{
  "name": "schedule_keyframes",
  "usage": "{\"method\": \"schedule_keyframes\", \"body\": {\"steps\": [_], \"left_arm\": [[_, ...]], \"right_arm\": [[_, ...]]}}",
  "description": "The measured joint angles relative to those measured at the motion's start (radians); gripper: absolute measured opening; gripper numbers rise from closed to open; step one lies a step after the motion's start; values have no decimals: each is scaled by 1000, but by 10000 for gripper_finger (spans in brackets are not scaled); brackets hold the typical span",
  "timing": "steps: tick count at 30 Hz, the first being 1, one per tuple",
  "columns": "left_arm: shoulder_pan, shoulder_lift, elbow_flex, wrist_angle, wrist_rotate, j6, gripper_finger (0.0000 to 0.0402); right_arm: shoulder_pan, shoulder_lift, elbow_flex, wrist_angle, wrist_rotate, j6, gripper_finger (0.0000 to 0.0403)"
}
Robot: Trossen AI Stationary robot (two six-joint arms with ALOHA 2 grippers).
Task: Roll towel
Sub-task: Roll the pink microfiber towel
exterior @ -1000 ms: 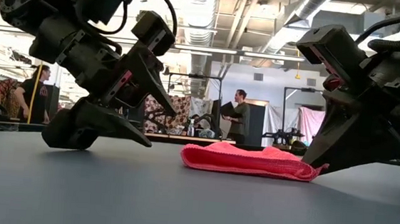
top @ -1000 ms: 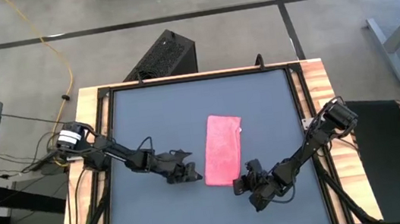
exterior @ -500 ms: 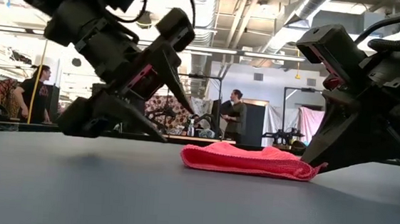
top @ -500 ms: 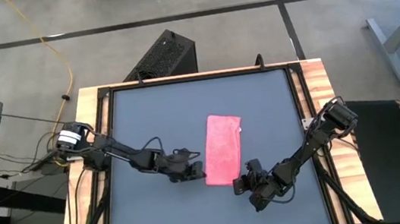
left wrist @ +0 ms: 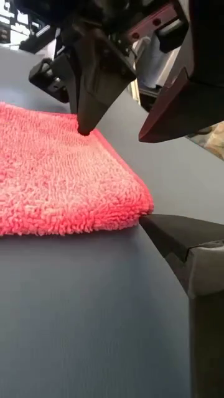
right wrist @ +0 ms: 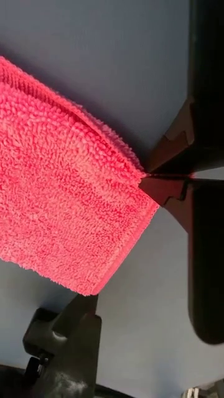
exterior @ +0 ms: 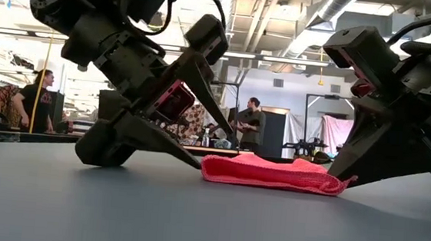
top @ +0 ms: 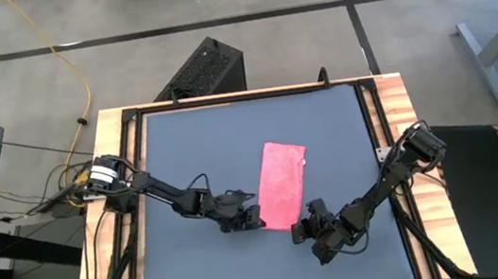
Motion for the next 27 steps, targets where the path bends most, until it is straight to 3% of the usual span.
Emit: {"method": "schedule_keyframes", "body": {"steps": [8,22,27], "left_arm": [[-2,1,7,-28,5,-9,178],[-4,3,7,-59,16,15,11],[-5,3,6,-61,18,16,9]], "right_arm": [[0,0,0,0,0,0,35],[0,0,0,1,-1,0,35],[6,0,0,0,-1,10,35]]}}
